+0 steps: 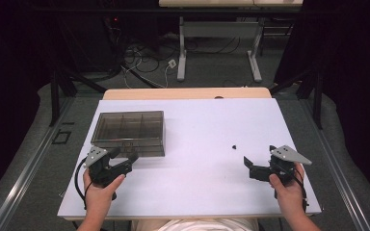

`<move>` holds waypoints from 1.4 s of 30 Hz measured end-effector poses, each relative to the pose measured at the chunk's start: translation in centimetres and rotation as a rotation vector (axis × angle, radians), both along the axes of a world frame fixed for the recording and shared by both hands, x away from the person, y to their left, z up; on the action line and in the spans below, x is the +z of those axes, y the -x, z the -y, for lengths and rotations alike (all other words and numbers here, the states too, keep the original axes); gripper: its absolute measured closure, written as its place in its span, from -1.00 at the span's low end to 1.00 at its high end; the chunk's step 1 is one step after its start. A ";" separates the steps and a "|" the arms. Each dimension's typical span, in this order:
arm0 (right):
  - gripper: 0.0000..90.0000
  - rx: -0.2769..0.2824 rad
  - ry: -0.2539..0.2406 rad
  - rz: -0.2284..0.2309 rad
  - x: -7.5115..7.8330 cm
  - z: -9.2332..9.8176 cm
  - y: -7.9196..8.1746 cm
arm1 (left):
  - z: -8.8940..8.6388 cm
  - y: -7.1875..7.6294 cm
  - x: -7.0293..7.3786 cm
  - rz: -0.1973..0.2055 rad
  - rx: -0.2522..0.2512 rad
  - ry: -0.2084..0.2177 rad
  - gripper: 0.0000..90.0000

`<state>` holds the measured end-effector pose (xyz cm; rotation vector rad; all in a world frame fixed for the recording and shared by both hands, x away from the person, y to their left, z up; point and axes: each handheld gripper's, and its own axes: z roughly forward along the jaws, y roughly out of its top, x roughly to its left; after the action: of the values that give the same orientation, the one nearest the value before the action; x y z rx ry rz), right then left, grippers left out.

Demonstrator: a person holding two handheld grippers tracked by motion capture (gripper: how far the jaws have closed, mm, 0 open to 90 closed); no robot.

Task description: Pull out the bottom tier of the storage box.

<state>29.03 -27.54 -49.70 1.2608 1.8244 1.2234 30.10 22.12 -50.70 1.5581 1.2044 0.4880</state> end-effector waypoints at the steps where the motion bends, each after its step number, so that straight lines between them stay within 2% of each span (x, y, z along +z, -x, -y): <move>1: -1.00 -0.003 0.000 0.002 0.0 0.0 0.0 | 0.0 -0.1 0.0 -0.011 0.004 0.014 -0.43; 5: -1.00 -0.005 0.001 0.001 -0.1 0.0 0.0 | 0.0 -0.3 -0.1 -0.028 0.011 0.022 -0.40; 10: -1.00 0.004 0.004 0.002 -0.1 -0.1 0.0 | -0.1 -0.8 -0.4 -0.080 0.025 0.042 -0.33; 13: -1.00 -0.001 0.004 0.006 -0.1 -0.1 0.0 | -0.1 -0.8 -0.4 -0.093 0.028 0.044 -0.29; 15: -1.00 -0.006 -0.002 0.013 -0.2 -0.1 -0.1 | -0.2 -0.9 -0.5 -0.125 0.028 0.052 -0.25; 16: -1.00 -0.002 0.002 0.006 -0.1 0.0 -0.1 | -0.2 -0.9 -0.5 -0.125 0.028 0.052 -0.22; 24: -1.00 0.006 0.003 -0.008 -0.2 -0.1 -0.1 | -0.5 -1.1 -0.7 -0.192 0.039 0.099 -0.18; 29: -1.00 0.005 0.013 -0.010 -0.3 -0.1 -0.1 | -0.6 -1.2 -0.7 -0.250 0.053 0.148 -0.16; 30: -1.00 0.006 0.013 -0.012 -0.3 -0.1 -0.1 | -0.6 -1.3 -0.8 -0.272 0.065 0.163 -0.16; 34: -1.00 0.004 0.013 -0.010 -0.3 -0.1 -0.1 | -0.7 -1.5 -0.9 -0.299 0.062 0.176 -0.13; 36: -1.00 0.007 0.012 -0.009 -0.4 -0.2 -0.2 | -0.6 -1.8 -1.2 -0.339 0.070 0.184 -0.10; 38: -1.00 0.007 0.014 -0.011 -0.4 -0.2 -0.2 | -0.7 -1.9 -1.2 -0.347 0.071 0.177 -0.07; 42: -1.00 0.007 0.009 -0.014 -0.4 -0.2 -0.2 | -1.0 -2.0 -1.4 -0.389 0.082 0.187 0.02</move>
<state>29.22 -27.34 -50.14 1.2620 1.8441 1.2120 32.11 23.12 -52.13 1.4859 1.5664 0.1177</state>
